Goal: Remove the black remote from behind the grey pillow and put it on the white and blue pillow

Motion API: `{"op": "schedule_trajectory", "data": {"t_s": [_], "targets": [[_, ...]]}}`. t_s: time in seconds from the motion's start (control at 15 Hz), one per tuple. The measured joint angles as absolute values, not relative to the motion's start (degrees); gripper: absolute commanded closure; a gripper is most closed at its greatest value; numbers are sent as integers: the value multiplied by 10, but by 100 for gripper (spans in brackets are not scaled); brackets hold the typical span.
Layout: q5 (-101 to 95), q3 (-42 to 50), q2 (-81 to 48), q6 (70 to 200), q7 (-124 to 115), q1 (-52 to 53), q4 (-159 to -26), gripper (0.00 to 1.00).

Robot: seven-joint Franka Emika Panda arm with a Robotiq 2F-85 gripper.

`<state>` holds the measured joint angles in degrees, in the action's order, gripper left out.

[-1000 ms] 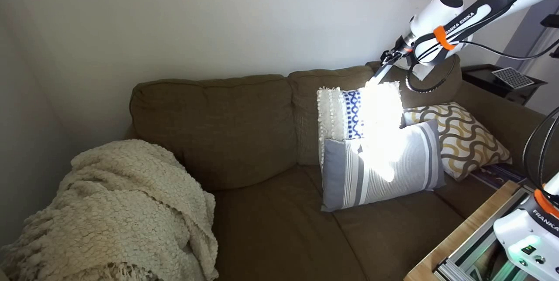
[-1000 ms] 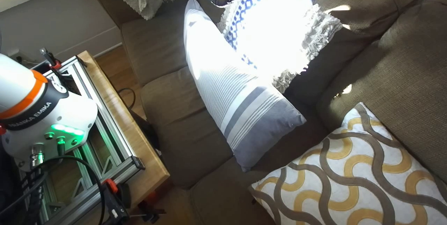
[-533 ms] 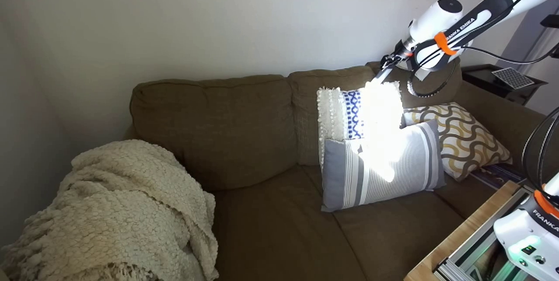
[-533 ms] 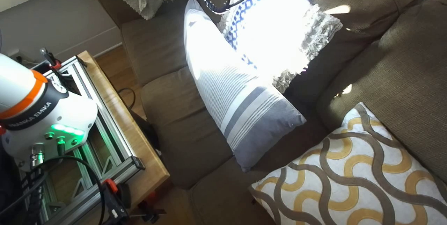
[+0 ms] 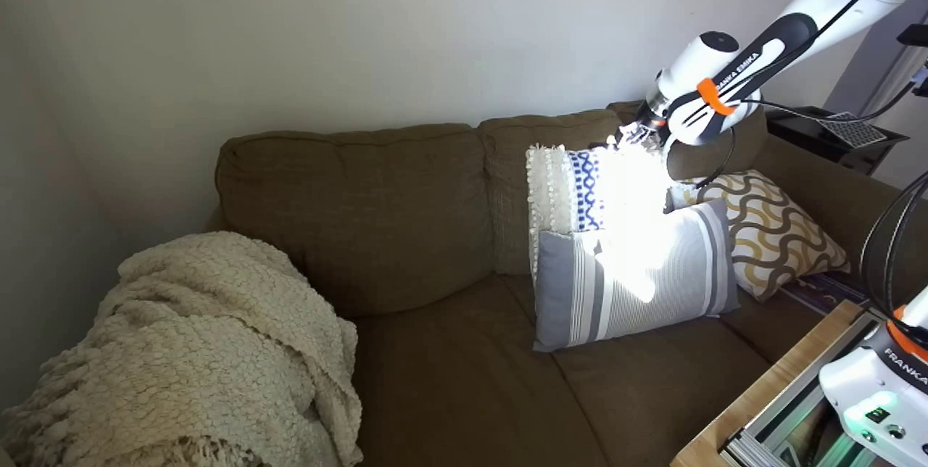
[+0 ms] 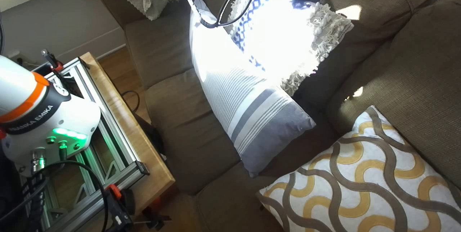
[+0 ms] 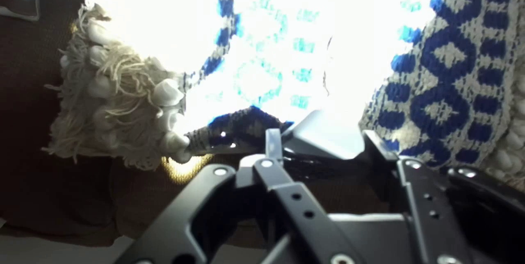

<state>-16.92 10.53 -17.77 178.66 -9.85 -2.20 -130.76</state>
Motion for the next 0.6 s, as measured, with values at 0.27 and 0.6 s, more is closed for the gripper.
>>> {"op": "schedule_trajectory", "data": {"t_s": [0.27,0.6], "targets": [[-102,77,-185,1786,-48,-43,-1304,73],[-65,63,-185,1777,-18,-66,-1293,23]]}}
